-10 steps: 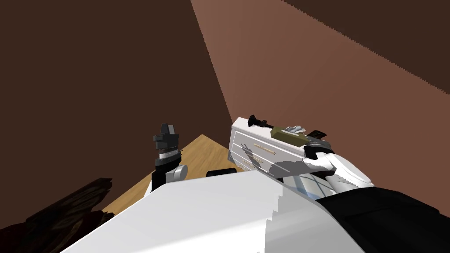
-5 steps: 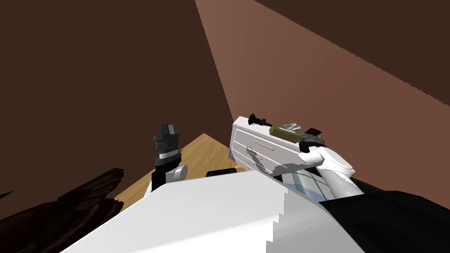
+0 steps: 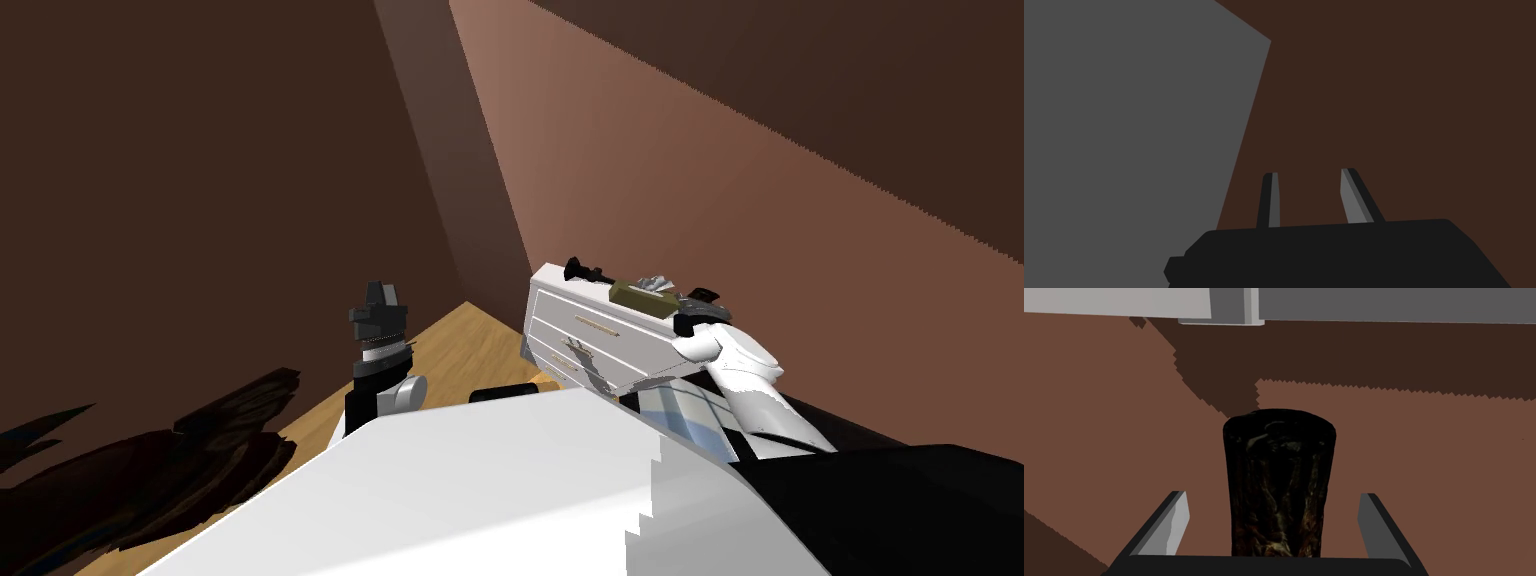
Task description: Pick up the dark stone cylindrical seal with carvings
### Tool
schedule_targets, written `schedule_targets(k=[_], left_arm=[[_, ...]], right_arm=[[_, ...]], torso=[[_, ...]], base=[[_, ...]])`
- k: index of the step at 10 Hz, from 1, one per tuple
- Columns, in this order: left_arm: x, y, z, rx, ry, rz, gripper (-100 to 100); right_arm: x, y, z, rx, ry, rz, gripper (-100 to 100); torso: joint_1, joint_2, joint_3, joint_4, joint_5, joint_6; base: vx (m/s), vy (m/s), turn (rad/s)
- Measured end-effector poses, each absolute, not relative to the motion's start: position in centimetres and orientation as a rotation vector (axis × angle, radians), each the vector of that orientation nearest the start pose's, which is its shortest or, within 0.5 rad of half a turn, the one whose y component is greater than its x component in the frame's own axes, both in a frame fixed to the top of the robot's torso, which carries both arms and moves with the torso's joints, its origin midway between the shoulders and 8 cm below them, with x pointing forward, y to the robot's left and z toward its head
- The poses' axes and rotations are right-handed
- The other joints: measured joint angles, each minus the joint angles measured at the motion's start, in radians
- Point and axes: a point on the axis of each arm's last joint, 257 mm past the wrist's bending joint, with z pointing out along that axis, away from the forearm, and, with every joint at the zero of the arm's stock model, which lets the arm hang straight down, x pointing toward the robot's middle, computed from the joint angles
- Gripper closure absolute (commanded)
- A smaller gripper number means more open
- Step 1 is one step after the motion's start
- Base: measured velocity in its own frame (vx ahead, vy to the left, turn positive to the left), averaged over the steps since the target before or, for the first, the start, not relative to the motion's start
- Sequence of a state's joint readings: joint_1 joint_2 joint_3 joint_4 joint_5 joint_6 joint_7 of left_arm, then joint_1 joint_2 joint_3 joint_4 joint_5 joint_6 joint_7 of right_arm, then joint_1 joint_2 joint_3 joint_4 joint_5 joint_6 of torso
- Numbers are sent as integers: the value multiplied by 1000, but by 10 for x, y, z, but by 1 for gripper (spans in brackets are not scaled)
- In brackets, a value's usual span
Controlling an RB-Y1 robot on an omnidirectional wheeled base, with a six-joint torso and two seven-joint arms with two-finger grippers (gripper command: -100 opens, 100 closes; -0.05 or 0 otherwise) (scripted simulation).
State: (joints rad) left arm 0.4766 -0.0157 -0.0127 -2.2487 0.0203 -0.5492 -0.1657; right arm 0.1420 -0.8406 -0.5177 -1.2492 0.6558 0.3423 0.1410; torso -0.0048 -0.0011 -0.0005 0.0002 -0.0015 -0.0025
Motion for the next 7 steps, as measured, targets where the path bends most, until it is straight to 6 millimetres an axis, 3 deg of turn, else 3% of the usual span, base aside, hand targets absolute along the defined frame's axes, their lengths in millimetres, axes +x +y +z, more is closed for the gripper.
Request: schedule_targets(k=[7], left_arm=[[343, 276, 28, -593, 598, -1189, 0]], right_arm=[[363, -838, -93, 771, 1439, -812, -100]], torso=[[0, 1, 0, 0, 0, -1]], base=[[-87, 15, 51]])
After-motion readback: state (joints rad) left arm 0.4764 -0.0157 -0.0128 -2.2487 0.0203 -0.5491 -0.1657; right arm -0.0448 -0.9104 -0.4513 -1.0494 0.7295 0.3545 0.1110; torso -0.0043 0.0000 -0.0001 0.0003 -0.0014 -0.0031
